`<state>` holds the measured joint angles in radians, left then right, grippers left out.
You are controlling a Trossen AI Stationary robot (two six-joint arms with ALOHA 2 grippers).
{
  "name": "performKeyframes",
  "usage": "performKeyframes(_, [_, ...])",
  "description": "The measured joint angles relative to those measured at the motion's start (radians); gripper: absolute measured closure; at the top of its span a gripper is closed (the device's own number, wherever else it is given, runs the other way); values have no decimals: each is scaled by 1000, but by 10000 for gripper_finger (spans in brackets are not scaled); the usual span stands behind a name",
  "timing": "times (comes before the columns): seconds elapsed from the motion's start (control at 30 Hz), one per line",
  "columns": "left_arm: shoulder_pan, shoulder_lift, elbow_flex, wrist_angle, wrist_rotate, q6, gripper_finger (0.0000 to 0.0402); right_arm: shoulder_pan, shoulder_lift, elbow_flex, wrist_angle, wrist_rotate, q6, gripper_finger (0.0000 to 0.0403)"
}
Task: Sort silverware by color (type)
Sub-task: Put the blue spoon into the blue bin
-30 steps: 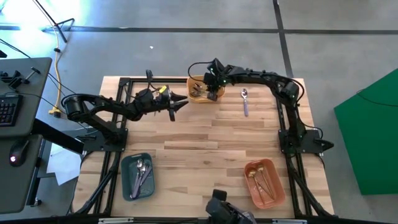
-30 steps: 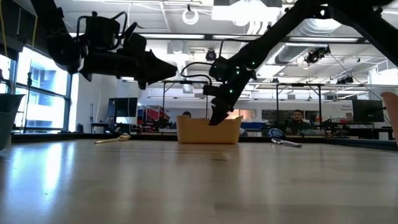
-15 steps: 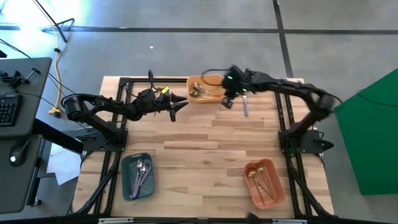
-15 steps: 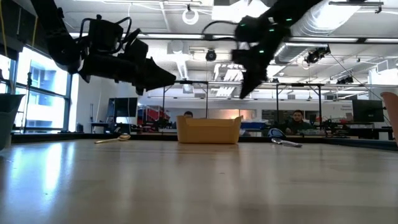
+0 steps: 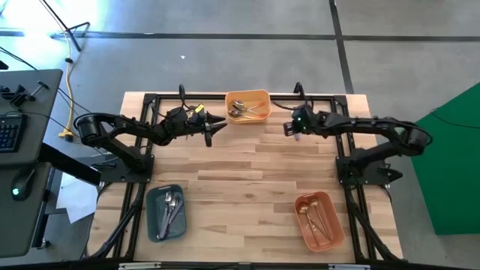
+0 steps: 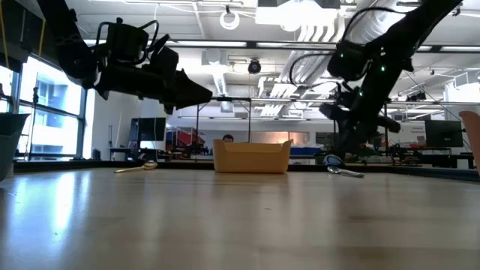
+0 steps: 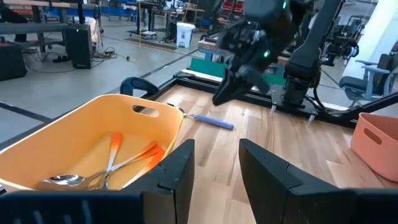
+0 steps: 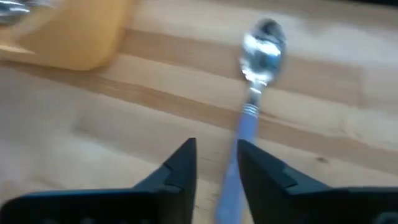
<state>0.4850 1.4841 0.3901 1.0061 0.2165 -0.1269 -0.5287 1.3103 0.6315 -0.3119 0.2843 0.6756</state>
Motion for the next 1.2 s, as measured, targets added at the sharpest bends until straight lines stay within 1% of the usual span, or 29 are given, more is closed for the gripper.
performKeyframes(0.1, [0, 0, 0, 0, 0, 0, 287, -8, 49, -10, 1, 52, 45, 273])
performKeyframes(0.2, [0, 0, 0, 0, 0, 0, 287, -22, 111, -10, 19, 57, 64, 246])
performKeyframes(0.27, [0, 0, 1, 0, 0, 0, 287, -31, 156, -11, 38, 60, 89, 238])
performKeyframes(0.4, [0, 0, 1, 0, 0, 0, 287, -40, 244, -9, 81, 65, 104, 238])
performKeyframes(0.5, [0, 0, 1, 0, 0, 0, 287, -39, 283, -6, 101, 74, 102, 249])
performKeyframes(0.6, [0, 0, 1, 1, 0, -10, 287, -38, 292, -5, 102, 75, 95, 276])
performKeyframes(0.7, [0, 0, 1, 1, 2, -32, 287, -32, 282, -8, 108, 60, 56, 318])
performKeyframes(0.8, [0, 0, 1, 1, 18, -58, 287, -33, 259, -9, 125, 20, 32, 367])
performKeyframes(0.9, [-8, 0, 1, -1, 19, -80, 287, -2, 223, -14, 148, -42, -14, 372])
performKeyframes(0.97, [-16, 0, 1, 0, 19, -89, 287, 29, 177, -14, 165, -63, -45, 372])
performKeyframes(1.07, [-33, 0, 1, 0, 20, -99, 287, 90, 108, -37, 196, -30, -55, 372])
performKeyframes(1.1, [-39, 0, 1, 0, 20, -103, 287, 117, 87, -56, 215, -35, -51, 372])
performKeyframes(1.13, [-46, 0, 1, 1, 21, -108, 287, 146, 63, -78, 244, -40, -47, 372])
performKeyframes(1.2, [-56, 0, 1, 4, 21, -121, 287, 202, 27, -129, 356, -37, -47, 372])
